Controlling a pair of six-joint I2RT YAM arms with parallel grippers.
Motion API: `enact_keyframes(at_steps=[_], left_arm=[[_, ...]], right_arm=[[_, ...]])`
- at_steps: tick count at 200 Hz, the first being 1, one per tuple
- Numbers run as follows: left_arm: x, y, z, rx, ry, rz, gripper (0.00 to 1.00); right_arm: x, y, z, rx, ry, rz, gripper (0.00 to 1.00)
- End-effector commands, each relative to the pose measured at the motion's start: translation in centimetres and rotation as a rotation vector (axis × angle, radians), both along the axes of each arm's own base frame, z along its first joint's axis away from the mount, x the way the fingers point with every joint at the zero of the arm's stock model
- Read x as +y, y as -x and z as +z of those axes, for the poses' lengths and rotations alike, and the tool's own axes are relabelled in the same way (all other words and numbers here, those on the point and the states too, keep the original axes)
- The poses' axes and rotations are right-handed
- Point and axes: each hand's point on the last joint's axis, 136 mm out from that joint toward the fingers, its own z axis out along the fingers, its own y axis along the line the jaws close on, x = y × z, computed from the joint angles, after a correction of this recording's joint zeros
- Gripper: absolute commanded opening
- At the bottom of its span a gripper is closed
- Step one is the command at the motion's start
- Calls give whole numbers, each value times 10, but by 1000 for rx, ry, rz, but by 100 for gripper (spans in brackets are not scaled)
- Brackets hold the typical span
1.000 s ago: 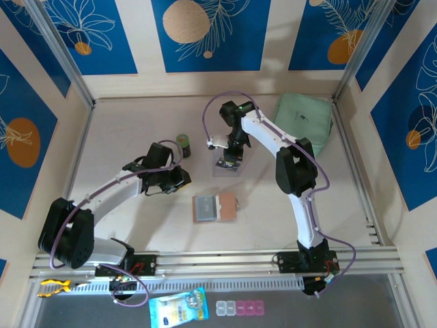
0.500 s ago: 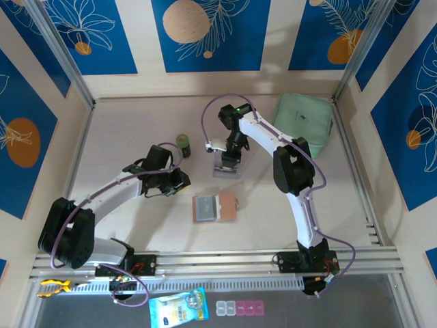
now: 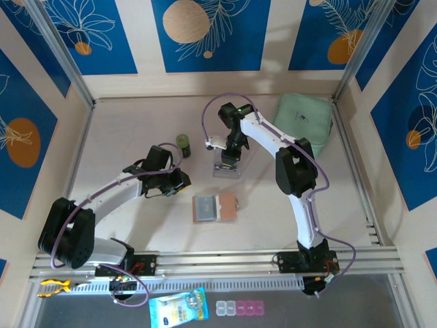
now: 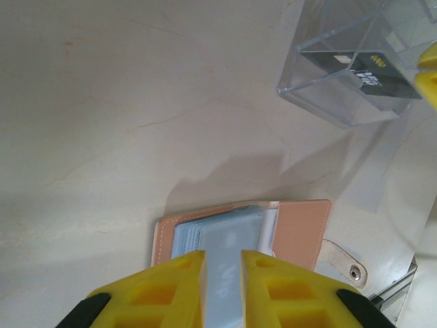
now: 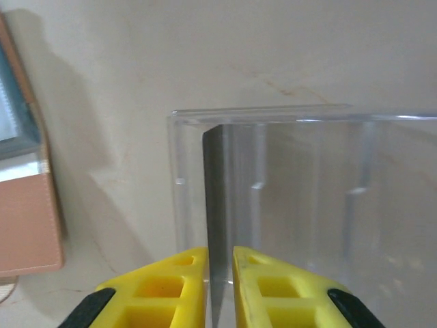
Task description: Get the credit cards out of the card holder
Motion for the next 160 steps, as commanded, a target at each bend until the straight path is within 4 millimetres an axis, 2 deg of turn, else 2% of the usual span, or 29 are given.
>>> enact_keyframes(at_steps=[1,59,83,104,143,160], left_arm=[[1,0,3,-1,27,9,21],[1,2,1,2,32,8,21],[-1,1,1,2,41,7,21],[-1,1,2,1,41,5,21],[0,3,0,4,40,7,21],[0,2,1,3,42,8,21]], right_arm=[[-3,-11,17,-93,5,-34,18],[-1,-13,19,-144,9,-61,17],[1,-14,13,-160,5,-81,10],[2,-13,6,-162,15,-81,9],[4,-4,-7,-141,27,-60,10],[4,-4,-7,-143,25,-61,12]])
